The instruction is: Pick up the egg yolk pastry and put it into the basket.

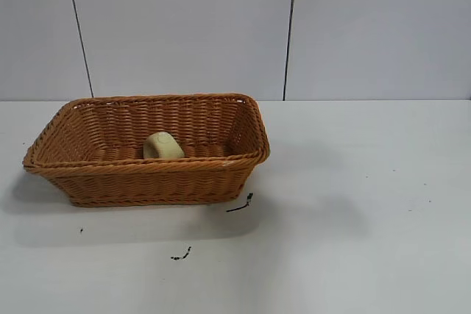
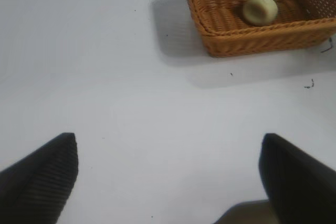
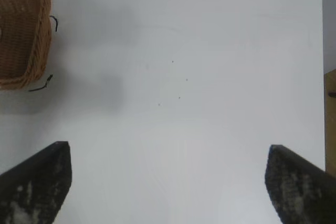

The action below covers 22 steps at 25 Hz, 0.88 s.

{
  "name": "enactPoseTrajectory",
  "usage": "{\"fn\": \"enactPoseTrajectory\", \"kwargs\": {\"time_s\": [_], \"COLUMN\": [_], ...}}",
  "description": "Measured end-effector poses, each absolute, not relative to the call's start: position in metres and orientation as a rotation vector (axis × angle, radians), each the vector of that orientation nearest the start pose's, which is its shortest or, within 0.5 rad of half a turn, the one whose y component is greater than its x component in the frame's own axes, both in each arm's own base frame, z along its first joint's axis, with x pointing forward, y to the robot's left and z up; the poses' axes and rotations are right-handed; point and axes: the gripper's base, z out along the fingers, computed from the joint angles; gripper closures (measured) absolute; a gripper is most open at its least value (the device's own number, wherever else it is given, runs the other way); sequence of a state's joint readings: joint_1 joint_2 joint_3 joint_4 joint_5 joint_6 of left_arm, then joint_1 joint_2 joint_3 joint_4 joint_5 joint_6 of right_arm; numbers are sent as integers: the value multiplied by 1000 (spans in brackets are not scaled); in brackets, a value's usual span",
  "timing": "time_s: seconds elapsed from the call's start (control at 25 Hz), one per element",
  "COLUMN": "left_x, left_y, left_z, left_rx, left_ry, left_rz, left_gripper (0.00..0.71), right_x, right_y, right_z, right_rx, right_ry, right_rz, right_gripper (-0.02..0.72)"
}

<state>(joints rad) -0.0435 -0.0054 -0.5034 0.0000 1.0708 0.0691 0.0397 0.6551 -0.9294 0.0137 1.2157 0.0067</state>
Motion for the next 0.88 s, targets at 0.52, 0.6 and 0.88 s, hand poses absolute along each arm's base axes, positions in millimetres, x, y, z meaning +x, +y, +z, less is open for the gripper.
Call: {"fn": "enactPoseTrajectory", "kwargs": {"time_s": [0.52,0.6,0.88], "left_x": [-7,-7,-7], "left_y": [0,0,0], "left_z": [277,277,277], "left_rx": [115,115,115], "left_ry": [2042,2042,2042], "left_rz": [16,16,16], "left_gripper": [14,14,14], "right_x": [11,5,-3], "right_y": [4,4,4], "right_z": [275,275,275], "right_rx": [-41,-41,-41], "right_ry": [2126,2077,2025], "right_rz": [79,81,81], "right_gripper": [10,10,10]}}
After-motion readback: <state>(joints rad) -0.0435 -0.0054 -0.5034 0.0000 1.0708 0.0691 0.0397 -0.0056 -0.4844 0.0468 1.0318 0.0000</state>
